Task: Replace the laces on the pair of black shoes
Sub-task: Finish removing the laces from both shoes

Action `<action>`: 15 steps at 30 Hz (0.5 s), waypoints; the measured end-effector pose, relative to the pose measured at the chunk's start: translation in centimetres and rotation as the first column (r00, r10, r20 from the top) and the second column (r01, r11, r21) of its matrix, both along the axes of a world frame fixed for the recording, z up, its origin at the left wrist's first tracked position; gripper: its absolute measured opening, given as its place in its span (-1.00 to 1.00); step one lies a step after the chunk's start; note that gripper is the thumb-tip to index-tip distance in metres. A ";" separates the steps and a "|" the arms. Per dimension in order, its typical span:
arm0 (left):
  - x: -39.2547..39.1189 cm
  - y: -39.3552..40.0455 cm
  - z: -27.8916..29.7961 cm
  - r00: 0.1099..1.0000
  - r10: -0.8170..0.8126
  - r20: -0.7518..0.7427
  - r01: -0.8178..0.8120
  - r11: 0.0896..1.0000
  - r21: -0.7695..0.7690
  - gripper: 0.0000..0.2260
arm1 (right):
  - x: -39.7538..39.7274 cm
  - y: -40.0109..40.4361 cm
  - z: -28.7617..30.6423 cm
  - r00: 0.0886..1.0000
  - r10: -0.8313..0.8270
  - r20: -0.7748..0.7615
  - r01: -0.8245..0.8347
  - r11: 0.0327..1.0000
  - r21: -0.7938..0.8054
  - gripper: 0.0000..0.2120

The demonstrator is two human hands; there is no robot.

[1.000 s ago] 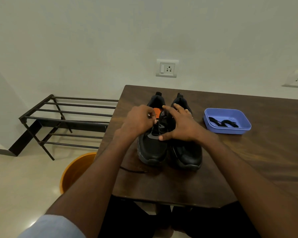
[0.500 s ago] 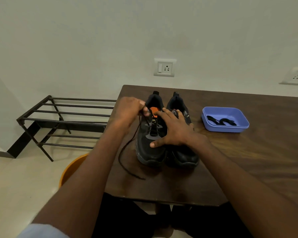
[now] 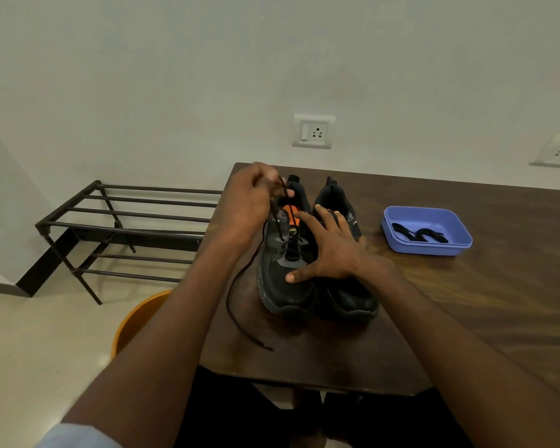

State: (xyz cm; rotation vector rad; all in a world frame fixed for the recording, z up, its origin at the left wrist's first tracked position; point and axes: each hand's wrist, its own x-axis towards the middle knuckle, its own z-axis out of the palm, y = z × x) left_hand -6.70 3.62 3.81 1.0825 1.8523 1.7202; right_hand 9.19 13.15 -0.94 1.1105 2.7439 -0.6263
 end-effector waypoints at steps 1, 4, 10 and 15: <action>-0.1 -0.1 0.3 0.992 -0.029 0.121 0.023 0.999 0.045 -0.76 | 0.0 0.0 0.0 1.000 0.001 -0.003 -0.001 1.000 -0.006 0.26; -0.9 -0.2 -0.9 0.984 -0.102 -0.145 0.081 0.986 -0.143 -0.88 | 0.1 -0.1 0.1 1.000 0.003 -0.004 -0.003 1.000 -0.005 0.25; -0.1 0.8 -3.8 0.696 -0.322 -0.641 -0.051 0.869 -0.492 -0.89 | 0.0 0.0 0.1 1.000 0.003 -0.007 -0.003 1.000 -0.001 0.26; 0.7 1.1 -4.2 0.629 -0.269 -0.730 -0.182 0.861 -0.474 -0.92 | 0.1 -0.1 0.3 0.999 -0.006 -0.040 0.006 1.000 0.013 0.24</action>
